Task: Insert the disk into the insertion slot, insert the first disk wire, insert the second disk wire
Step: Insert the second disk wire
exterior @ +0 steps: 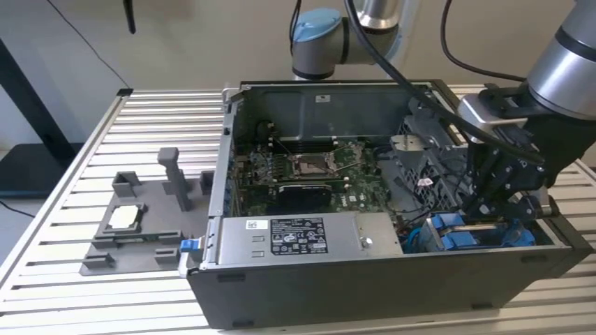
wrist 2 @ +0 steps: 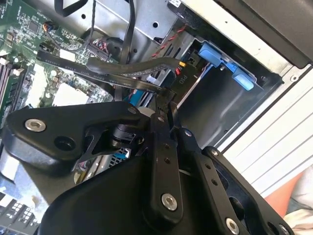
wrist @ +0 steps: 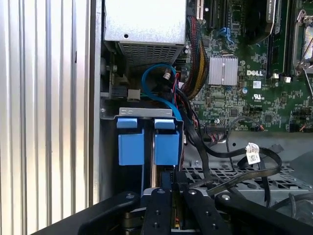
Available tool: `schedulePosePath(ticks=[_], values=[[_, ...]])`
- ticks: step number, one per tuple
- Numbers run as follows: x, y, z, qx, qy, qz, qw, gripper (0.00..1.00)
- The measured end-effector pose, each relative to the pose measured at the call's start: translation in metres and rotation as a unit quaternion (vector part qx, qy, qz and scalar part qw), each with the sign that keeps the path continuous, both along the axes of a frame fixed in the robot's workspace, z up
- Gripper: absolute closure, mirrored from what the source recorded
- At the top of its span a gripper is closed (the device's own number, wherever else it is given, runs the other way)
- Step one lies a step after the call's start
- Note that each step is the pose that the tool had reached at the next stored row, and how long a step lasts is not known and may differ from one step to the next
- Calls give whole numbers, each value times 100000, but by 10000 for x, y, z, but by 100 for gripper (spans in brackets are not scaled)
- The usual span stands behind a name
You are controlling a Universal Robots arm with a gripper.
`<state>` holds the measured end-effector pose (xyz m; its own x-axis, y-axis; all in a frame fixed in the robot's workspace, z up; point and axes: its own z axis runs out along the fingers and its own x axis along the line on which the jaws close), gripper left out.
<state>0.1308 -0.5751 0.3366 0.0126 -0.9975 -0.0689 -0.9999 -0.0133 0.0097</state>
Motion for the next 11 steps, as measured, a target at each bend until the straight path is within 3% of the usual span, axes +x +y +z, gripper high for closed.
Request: schedulePosePath(ticks=[6, 7, 8, 11], values=[[0, 0, -9, 23, -3, 2, 100000, 82], [0, 0, -8, 21, 2, 2, 100000, 76], [0, 0, 5, 38, 9, 0, 100000, 76], [0, 1, 123, -9, 52, -5, 100000, 76]])
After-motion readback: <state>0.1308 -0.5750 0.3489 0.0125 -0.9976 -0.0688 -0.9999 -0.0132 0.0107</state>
